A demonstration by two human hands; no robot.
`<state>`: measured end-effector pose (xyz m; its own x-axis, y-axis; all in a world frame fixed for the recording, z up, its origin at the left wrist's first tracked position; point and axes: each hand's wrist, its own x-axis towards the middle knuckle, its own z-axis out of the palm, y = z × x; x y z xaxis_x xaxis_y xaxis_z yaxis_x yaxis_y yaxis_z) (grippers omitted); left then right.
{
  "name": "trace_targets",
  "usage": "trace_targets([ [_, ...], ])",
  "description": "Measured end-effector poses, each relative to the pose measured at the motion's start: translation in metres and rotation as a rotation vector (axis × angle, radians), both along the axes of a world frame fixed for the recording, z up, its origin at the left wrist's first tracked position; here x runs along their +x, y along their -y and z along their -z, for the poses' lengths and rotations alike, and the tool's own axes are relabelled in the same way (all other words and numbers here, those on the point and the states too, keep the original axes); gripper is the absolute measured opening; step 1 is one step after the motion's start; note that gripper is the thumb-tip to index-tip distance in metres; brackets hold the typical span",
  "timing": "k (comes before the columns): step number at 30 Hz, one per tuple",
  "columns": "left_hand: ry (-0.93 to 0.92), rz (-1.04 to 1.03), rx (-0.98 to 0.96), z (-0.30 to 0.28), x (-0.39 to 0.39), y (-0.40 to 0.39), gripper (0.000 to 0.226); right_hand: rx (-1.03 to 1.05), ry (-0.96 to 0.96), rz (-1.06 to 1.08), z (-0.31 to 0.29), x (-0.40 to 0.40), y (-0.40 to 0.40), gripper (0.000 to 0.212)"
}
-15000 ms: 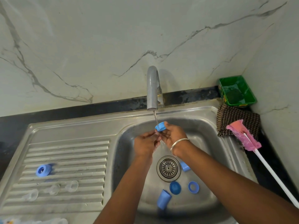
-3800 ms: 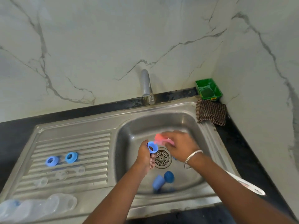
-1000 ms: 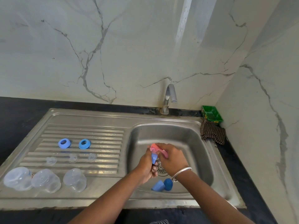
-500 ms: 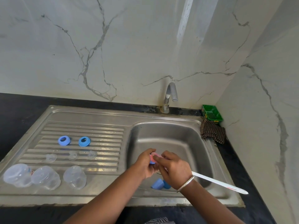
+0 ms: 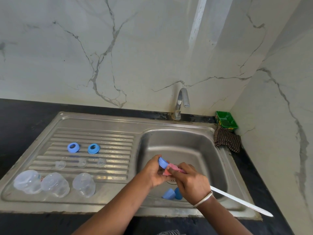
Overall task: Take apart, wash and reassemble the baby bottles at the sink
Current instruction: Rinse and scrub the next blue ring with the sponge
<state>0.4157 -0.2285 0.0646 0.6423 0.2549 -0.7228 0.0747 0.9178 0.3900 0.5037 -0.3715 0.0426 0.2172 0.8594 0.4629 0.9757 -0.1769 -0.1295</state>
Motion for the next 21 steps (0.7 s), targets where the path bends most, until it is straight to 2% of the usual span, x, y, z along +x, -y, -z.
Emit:
trace_targets([
  [3, -0.030, -0.047, 0.050, 0.008, 0.004, -0.001, 0.046, -0.034, -0.066, 0.056, -0.001, 0.005, 0.003, 0.032],
  [5, -0.023, -0.057, 0.072, 0.012, 0.005, -0.002, 0.040, -0.058, -0.169, 0.139, -0.002, 0.007, 0.002, 0.033],
  [9, -0.106, -0.074, 0.191, 0.016, 0.007, -0.002, 0.021, -0.109, -0.573, 0.277, -0.011, 0.012, -0.011, 0.030],
  [13, -0.216, -0.006, 0.365, 0.012, 0.009, 0.004, 0.024, -0.070, -0.927, 0.324, -0.029, 0.014, -0.027, 0.018],
  [15, -0.209, 0.072, 0.445, 0.010, 0.009, 0.010, 0.028, -0.076, -1.014, 0.326, -0.033, 0.016, -0.035, 0.020],
  [19, -0.089, 0.066, 0.381, 0.009, 0.007, 0.018, 0.034, -0.144, -1.093, 0.331, -0.036, 0.016, -0.049, 0.036],
  [21, -0.062, 0.046, 0.367, 0.011, 0.006, 0.017, 0.036, -0.122, -1.144, 0.321, -0.037, 0.012, -0.050, 0.035],
])
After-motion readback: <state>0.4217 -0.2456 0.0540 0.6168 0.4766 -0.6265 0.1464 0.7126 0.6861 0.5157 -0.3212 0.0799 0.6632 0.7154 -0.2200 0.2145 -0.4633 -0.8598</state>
